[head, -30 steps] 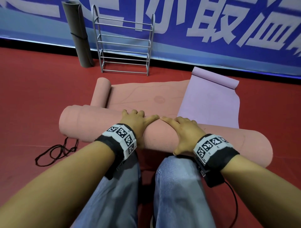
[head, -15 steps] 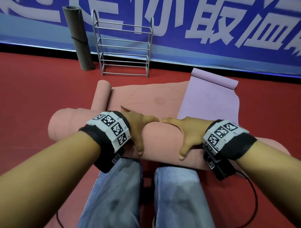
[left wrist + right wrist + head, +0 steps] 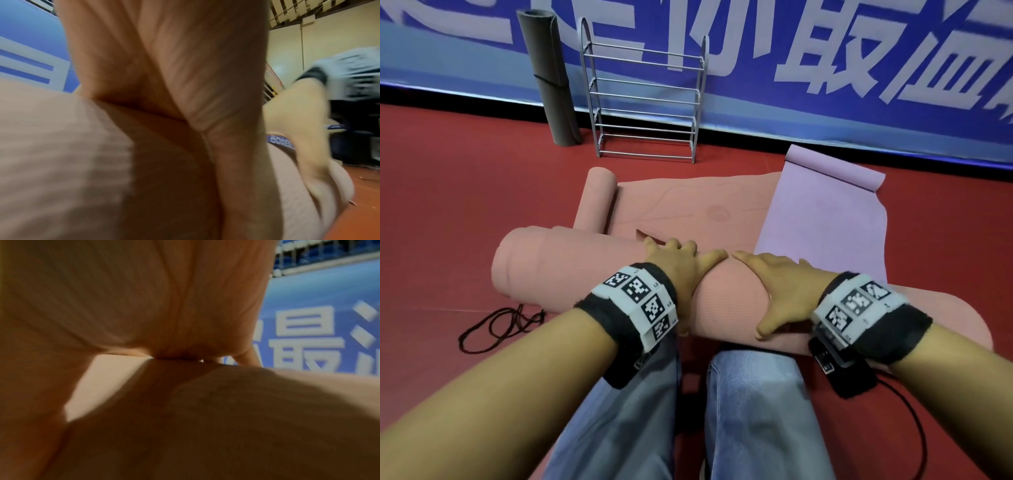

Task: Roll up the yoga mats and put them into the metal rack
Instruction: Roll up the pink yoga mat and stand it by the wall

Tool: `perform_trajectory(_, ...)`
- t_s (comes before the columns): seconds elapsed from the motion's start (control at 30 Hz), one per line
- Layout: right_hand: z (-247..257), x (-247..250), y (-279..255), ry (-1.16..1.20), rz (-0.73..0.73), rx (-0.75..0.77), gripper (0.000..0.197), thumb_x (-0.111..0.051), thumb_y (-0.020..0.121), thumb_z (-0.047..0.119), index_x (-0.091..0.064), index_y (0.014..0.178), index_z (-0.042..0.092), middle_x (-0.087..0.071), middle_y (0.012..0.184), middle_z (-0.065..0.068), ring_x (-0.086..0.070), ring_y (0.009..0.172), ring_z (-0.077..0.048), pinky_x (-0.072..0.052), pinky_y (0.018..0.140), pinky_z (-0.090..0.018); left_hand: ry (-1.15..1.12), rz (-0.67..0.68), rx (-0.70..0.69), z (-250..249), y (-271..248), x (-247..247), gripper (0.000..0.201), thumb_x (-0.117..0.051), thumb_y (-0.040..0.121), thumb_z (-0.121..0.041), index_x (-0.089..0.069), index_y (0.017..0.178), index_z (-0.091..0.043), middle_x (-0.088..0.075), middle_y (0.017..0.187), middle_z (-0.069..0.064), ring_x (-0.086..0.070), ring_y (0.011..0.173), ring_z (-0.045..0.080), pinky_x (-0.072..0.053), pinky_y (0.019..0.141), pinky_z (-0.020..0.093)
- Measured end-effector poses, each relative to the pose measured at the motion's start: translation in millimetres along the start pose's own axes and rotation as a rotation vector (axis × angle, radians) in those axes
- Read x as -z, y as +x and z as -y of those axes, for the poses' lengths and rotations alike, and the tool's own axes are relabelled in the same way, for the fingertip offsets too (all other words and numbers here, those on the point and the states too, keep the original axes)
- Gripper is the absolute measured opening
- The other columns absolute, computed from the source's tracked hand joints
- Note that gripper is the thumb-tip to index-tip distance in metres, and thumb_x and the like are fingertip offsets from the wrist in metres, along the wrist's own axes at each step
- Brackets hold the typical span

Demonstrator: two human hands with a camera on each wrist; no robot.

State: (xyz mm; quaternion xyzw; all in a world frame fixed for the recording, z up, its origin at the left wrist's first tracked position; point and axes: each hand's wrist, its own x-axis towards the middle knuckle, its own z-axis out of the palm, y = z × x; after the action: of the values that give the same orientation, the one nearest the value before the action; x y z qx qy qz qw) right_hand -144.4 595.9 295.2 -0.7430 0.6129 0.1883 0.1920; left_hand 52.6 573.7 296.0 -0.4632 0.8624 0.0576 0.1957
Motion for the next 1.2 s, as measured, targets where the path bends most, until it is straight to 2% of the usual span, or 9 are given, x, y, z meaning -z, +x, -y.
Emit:
perform_trajectory(0.1, 15, -18, -6, -0.146, -0.119, -0.052, 0.146, -0.085, 0.049, 0.061, 0.013, 0.152, 0.029, -0.016, 0.157, -0.003, -0.023, 0.142, -0.027, -0.016, 0.111, -0.068, -0.064, 0.044, -0.026, 9, 11, 6, 0.132, -0.091, 0.044, -0.048, -0.007, 0.146, -0.043, -0.041, 0.138, 0.006, -0.04, 0.126, 0.032, -0.034, 0.096, 0.062)
perform_trajectory(0.23, 11, -25, 3, -0.069, -0.206, -0.047, 0.143, -0.086, 0.044, 0.06, 0.005, 0.152, 0.035, -0.029, 0.15, -0.003, -0.031, 0.137, -0.026, -0.021, 0.111, -0.064, -0.105, 0.067, -0.028, 14, 20, 8, 0.131, -0.091, 0.042, -0.05, -0.011, 0.145, -0.046, -0.043, 0.136, 0.004, -0.042, 0.124, 0.029, -0.035, 0.095, 0.058)
perform_trajectory(0.43, -2, -11, 23, 0.016, -0.15, -0.03, 0.137, -0.088, 0.04, 0.054, -0.007, 0.15, 0.041, -0.043, 0.137, 0.0, -0.044, 0.122, -0.026, -0.037, 0.101, -0.052, 0.028, -0.035, 0.053, 0, 11, -16, 0.145, -0.087, 0.049, -0.058, 0.013, 0.151, -0.034, -0.01, 0.157, 0.015, -0.01, 0.145, 0.035, -0.006, 0.108, 0.074)
perform_trajectory(0.53, -5, -5, 33, 0.052, -0.097, -0.026, 0.137, -0.09, 0.04, 0.054, -0.007, 0.149, 0.042, -0.043, 0.137, -0.001, -0.043, 0.124, -0.026, -0.038, 0.102, -0.05, 0.039, -0.101, 0.061, 0, 12, -29, 0.148, -0.088, 0.047, -0.058, 0.015, 0.151, -0.033, -0.006, 0.158, 0.018, -0.007, 0.146, 0.037, -0.007, 0.108, 0.072)
perform_trajectory(0.63, -8, -9, 35, 0.049, -0.14, 0.005, 0.136, -0.089, 0.045, 0.054, -0.005, 0.151, 0.043, -0.037, 0.144, -0.003, -0.036, 0.131, -0.026, -0.031, 0.109, -0.049, 0.019, -0.146, 0.052, 5, 19, -29, 0.142, -0.087, 0.049, -0.057, 0.009, 0.151, -0.034, -0.018, 0.153, 0.014, -0.018, 0.142, 0.035, -0.014, 0.108, 0.069)
perform_trajectory(0.7, -7, -18, 32, 0.004, -0.192, 0.036, 0.136, -0.086, 0.05, 0.055, 0.001, 0.153, 0.039, -0.023, 0.155, -0.005, -0.022, 0.142, -0.025, -0.017, 0.117, -0.052, -0.011, -0.159, 0.039, 8, 23, -27, 0.135, -0.085, 0.051, -0.058, 0.003, 0.15, -0.036, -0.028, 0.149, 0.01, -0.027, 0.137, 0.032, -0.017, 0.108, 0.068)
perform_trajectory(0.83, 2, -40, 26, -0.118, -0.265, -0.021, 0.147, -0.086, 0.046, 0.061, 0.016, 0.15, 0.04, -0.008, 0.159, -0.01, -0.007, 0.148, -0.027, -0.002, 0.114, -0.065, -0.06, -0.114, 0.024, 15, 31, -19, 0.131, -0.086, 0.046, -0.056, -0.006, 0.148, -0.038, -0.038, 0.142, 0.005, -0.036, 0.131, 0.03, -0.021, 0.107, 0.068)
perform_trajectory(1.07, 2, -35, 27, -0.103, -0.333, -0.007, 0.132, -0.084, 0.048, 0.051, 0.004, 0.147, 0.046, -0.037, 0.142, -0.008, -0.038, 0.129, -0.027, -0.028, 0.107, -0.051, -0.067, -0.094, 0.026, 15, 31, -14, 0.12, -0.083, 0.044, -0.057, -0.015, 0.142, -0.043, -0.048, 0.13, 0.003, -0.047, 0.118, 0.028, -0.033, 0.101, 0.059)
perform_trajectory(1.2, 6, -32, 17, -0.1, -0.331, -0.001, 0.125, -0.083, 0.052, 0.045, 0.004, 0.142, 0.047, -0.048, 0.128, -0.004, -0.048, 0.116, -0.026, -0.036, 0.101, -0.051, -0.054, -0.116, -0.009, 17, 25, -12, 0.113, -0.082, 0.045, -0.058, -0.021, 0.139, -0.044, -0.051, 0.123, 0.002, -0.05, 0.111, 0.027, -0.038, 0.095, 0.052)
